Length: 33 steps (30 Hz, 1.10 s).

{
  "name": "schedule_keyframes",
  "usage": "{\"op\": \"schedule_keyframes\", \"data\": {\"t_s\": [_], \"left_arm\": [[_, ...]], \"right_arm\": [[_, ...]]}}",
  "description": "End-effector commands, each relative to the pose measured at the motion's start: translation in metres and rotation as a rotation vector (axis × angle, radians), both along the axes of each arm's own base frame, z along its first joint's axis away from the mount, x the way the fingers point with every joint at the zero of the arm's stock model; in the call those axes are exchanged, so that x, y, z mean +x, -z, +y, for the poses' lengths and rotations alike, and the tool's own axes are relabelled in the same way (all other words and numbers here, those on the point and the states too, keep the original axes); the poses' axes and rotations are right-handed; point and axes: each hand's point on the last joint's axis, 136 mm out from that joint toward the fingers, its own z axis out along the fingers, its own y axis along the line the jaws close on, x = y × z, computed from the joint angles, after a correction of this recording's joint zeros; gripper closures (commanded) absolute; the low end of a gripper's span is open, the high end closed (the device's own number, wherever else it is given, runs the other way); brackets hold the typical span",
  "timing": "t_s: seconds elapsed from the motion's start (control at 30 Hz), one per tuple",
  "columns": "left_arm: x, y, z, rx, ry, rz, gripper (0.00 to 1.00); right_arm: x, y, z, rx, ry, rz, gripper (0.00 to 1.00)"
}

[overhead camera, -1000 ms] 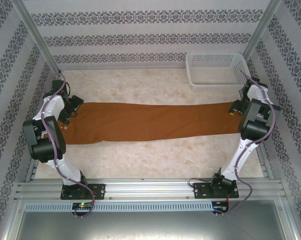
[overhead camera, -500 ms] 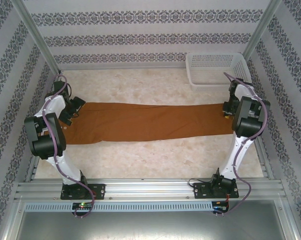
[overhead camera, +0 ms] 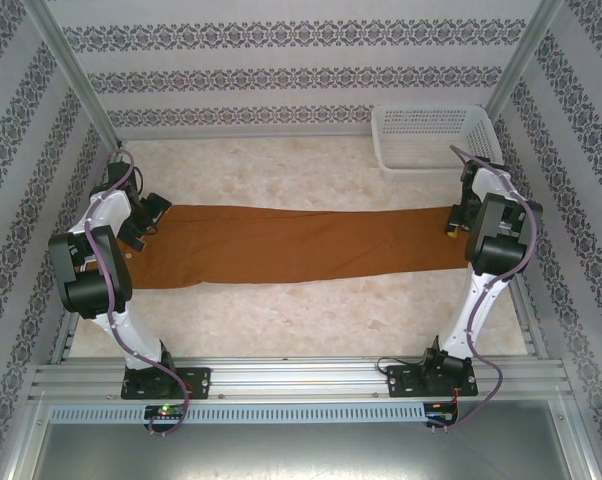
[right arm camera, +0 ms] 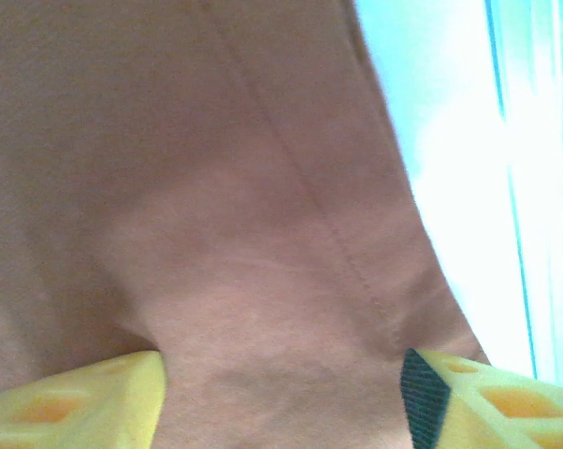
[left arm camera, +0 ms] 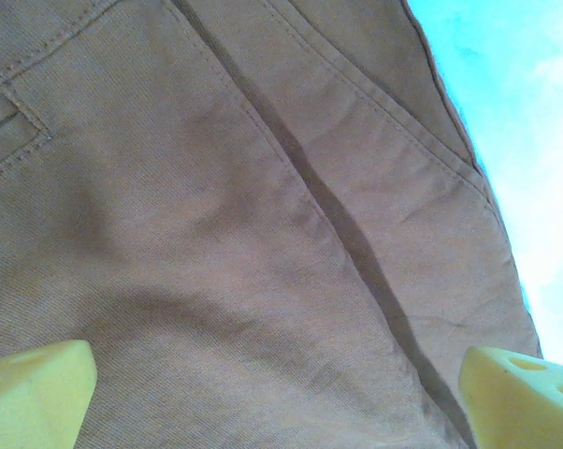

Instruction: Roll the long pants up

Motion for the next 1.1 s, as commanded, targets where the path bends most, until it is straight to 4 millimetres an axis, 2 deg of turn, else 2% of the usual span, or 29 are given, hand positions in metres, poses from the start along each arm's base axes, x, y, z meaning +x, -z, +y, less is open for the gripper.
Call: {"op": "schedule_keyframes", "data": {"t_s": [0.0,0.1,0.17,0.4,0.47,0.53,0.67,0.73,0.77,0.87,0.93,1.07], "left_arm": [[0.007,-0.009,0.005,0.008,-0.007,-0.033,0.0],[0.008,-0.009,0.006,0.008,-0.005,-0.034,0.0],[0.008,-0.008,0.006,0.008,-0.006,-0.033,0.0],[0.006,-0.008,0.006,0.013,-0.007,-0.025,0.0],[0.006,-0.009,0.007,0.016,-0.006,-0.025,0.0],[0.007,-0.01,0.007,0.015,-0.007,-0.03,0.0],[0.01,-0.009,0.006,0.004,-0.011,-0.037,0.0],[0.01,-0.009,0.005,0.0,-0.01,-0.038,0.0],[0.01,-0.009,0.005,-0.001,-0.01,-0.04,0.0],[0.011,-0.011,0.004,-0.006,-0.012,-0.053,0.0],[0.013,-0.013,0.002,-0.016,-0.007,-0.07,0.0],[0.017,-0.022,-0.001,-0.028,-0.001,-0.108,0.0]], "right_arm": [[-0.003,0.001,-0.007,0.055,0.034,0.004,0.28],[0.004,0.004,-0.018,0.114,0.073,-0.045,0.28],[0.005,0.012,-0.017,0.164,0.078,-0.049,0.3],[-0.01,0.049,-0.006,0.232,0.069,0.041,0.36],[-0.015,0.056,-0.001,0.245,0.07,0.049,0.45],[-0.017,0.057,0.002,0.248,0.078,0.043,0.62],[-0.019,0.059,0.009,0.281,0.076,0.046,0.73],[-0.018,0.058,0.012,0.299,0.076,0.04,0.92],[-0.016,0.056,0.014,0.306,0.08,0.03,1.0],[-0.006,0.043,0.018,0.336,0.101,-0.026,1.0],[0.004,0.025,0.019,0.348,0.119,-0.089,1.0],[0.026,-0.035,0.008,0.331,0.166,-0.249,1.0]]}}
